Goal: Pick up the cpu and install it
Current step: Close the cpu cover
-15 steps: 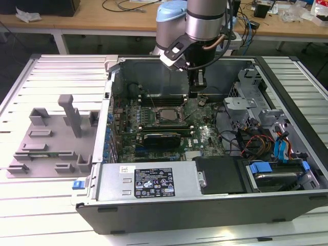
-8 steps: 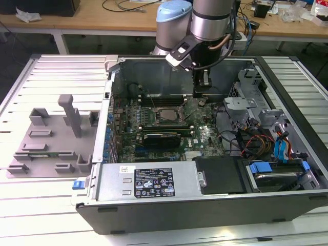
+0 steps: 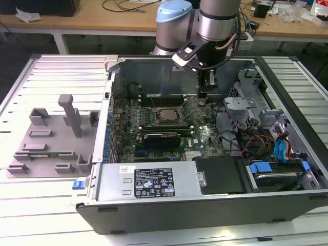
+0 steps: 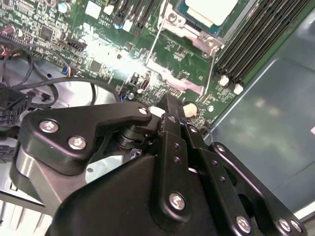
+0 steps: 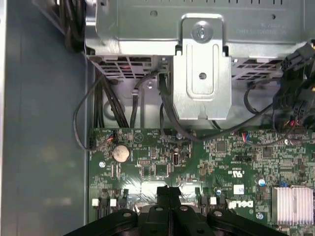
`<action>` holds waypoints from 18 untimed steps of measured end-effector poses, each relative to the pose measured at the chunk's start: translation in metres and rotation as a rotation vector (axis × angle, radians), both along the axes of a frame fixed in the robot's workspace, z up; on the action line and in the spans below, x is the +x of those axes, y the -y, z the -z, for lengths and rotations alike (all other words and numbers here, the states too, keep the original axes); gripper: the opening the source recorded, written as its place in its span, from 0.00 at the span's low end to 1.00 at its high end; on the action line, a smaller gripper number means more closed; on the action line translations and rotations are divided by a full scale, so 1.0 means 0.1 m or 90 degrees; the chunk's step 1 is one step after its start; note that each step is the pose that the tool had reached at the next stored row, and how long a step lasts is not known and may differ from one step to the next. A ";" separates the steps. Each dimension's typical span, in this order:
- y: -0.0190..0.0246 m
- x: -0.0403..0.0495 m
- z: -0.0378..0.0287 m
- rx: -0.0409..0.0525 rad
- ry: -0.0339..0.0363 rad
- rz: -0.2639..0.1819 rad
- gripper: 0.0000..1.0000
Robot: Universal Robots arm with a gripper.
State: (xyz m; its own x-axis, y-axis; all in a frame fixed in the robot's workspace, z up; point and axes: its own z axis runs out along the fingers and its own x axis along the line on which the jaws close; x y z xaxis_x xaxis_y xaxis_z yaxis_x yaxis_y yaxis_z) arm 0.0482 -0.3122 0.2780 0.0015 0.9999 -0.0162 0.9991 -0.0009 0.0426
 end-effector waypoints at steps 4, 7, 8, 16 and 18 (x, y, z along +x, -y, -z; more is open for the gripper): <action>0.000 0.012 0.000 0.0000 0.0000 0.000 0.11; 0.000 0.014 0.019 0.0000 0.0000 0.000 0.11; 0.000 0.015 0.029 0.0000 0.0000 0.000 0.11; 0.000 0.022 0.112 0.0000 0.0000 0.000 0.11; 0.000 0.023 0.128 0.0000 0.0000 0.000 0.11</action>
State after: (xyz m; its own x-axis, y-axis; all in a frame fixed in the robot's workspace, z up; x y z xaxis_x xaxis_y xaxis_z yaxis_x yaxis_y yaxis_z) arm 0.0505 -0.3122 0.2652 0.0016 0.9999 -0.0162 0.9991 -0.0009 0.0426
